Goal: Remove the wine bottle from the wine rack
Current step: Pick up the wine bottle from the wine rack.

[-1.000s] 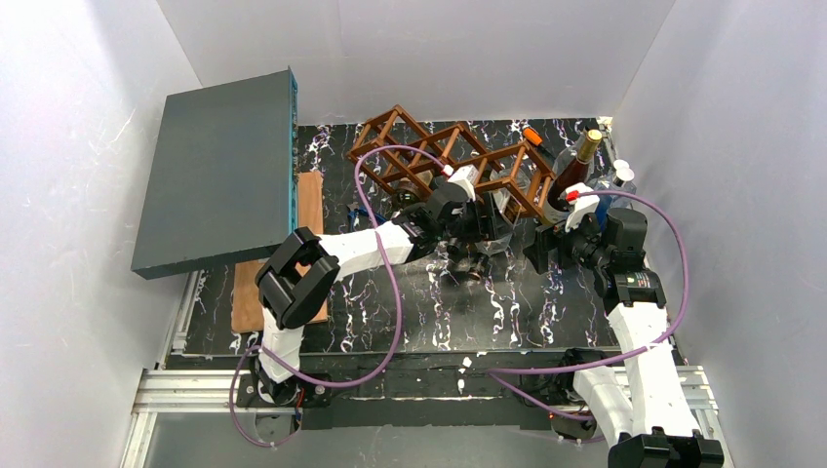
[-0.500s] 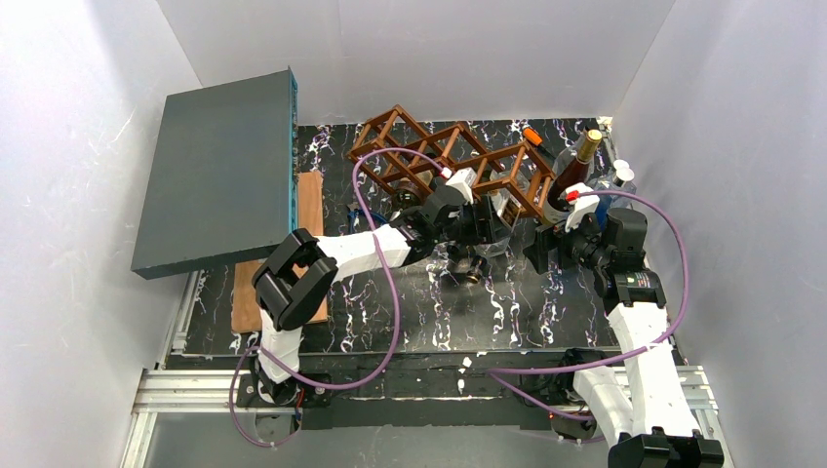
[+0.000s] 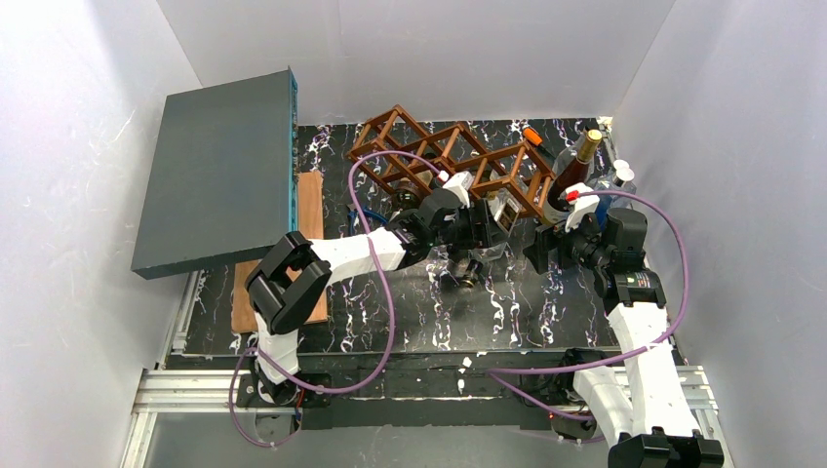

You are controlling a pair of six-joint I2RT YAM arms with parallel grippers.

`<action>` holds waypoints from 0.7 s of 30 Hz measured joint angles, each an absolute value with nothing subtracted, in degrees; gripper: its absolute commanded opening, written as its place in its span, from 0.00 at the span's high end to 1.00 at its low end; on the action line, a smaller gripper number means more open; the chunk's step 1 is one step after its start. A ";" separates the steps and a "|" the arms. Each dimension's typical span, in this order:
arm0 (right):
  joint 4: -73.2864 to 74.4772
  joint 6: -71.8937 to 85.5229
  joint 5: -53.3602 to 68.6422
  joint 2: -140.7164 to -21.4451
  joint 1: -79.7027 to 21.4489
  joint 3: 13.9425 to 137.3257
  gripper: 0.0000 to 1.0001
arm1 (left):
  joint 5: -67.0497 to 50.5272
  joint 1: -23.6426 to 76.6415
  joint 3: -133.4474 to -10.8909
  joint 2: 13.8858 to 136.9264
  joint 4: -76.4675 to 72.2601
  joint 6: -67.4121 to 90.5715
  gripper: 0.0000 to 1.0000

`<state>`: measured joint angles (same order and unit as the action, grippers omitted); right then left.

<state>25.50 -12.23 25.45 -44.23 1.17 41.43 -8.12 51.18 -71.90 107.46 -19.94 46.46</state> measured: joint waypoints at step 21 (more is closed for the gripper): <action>25.50 -12.38 26.35 -44.25 1.17 41.43 0.00 | -8.49 51.29 -69.71 105.97 -20.78 46.48 1.00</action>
